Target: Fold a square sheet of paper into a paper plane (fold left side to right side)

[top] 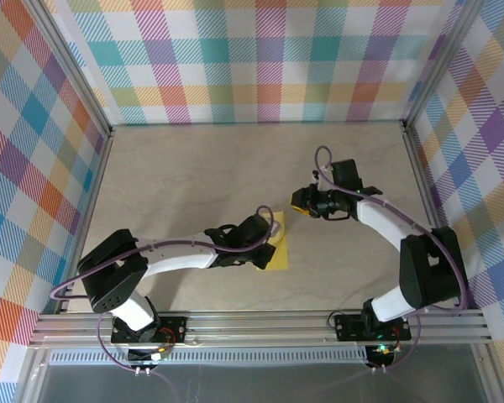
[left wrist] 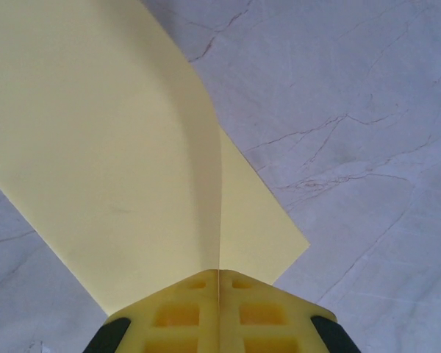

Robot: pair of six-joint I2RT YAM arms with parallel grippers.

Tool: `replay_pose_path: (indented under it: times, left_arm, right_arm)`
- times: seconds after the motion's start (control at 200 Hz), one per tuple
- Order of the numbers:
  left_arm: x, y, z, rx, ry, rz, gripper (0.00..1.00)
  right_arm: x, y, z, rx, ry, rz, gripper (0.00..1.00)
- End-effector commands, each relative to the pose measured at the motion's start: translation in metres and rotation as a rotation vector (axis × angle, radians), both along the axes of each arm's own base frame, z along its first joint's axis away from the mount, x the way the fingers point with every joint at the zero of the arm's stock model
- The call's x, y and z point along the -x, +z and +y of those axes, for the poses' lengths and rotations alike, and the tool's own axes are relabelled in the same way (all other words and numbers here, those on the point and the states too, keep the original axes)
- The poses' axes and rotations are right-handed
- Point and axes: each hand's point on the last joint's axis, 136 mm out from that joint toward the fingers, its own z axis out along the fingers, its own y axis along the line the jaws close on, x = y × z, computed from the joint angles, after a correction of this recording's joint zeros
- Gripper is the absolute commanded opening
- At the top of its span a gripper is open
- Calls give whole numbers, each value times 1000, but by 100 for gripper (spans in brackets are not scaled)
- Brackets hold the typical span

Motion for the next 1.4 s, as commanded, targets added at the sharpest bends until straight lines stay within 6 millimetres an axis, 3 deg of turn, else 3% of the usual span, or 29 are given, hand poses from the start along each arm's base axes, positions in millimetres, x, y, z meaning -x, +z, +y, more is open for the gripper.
replay_pose_path:
  times: [0.0, 0.215, 0.405, 0.735, 1.395]
  left_arm:
    - [4, 15, -8, 165, -13, 86, 0]
    - [-2, 9, 2, 183, 24, 146, 0]
    - [-6, 5, -2, 181, 52, 177, 0]
    - [-11, 1, -14, 241, 88, 211, 0]
    - [-10, -9, -1, 205, 83, 227, 0]
  right_arm:
    - [29, -19, -7, 30, 50, 33, 27]
    - [65, -52, -2, 9, 85, 117, 12]
    - [87, -76, 12, 25, 120, 163, 0]
    - [101, -91, 27, 49, 161, 187, 0]
    - [114, -124, 29, 121, 189, 261, 0]
